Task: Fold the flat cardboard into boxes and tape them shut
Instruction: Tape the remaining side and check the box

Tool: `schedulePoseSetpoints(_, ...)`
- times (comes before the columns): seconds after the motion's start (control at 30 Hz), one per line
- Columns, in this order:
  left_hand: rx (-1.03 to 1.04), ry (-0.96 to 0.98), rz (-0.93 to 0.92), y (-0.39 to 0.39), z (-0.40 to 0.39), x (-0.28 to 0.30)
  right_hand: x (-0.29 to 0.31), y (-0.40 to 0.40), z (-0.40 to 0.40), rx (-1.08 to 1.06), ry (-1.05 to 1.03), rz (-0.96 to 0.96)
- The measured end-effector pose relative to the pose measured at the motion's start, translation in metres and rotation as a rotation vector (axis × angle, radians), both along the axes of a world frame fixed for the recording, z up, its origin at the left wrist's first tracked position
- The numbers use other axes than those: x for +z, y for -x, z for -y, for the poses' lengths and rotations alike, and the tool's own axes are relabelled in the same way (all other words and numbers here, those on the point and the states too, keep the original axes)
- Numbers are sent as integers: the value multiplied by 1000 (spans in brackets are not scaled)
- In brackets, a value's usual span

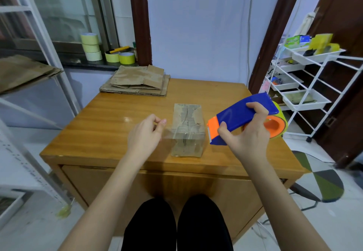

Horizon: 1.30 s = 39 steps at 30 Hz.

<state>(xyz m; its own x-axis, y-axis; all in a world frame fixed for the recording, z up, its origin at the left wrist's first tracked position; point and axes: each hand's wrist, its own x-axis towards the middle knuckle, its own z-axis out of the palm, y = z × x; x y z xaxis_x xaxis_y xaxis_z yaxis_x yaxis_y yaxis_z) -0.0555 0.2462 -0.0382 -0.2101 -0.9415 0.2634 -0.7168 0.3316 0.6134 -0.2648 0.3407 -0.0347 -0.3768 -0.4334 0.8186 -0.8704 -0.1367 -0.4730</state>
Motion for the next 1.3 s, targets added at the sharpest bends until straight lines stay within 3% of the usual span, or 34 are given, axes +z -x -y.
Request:
schedulePoseSetpoints(0.43, -45, -91, -70, 5, 4, -15, 2, 0, 5, -14, -88, -65)
schedulePoseSetpoints(0.8, -25, -230, -476, 28, 0, -47, 2, -3, 4, -45, -199, -50)
schedulePoseSetpoints(1.03, 113, -146, -150, 35, -9, -39, 4, -5, 4, -35, -253, -45)
schedulePoseSetpoints(1.3, 70, -371, -287, 28, 1, -39, 6, -9, 2, -33, -255, -32)
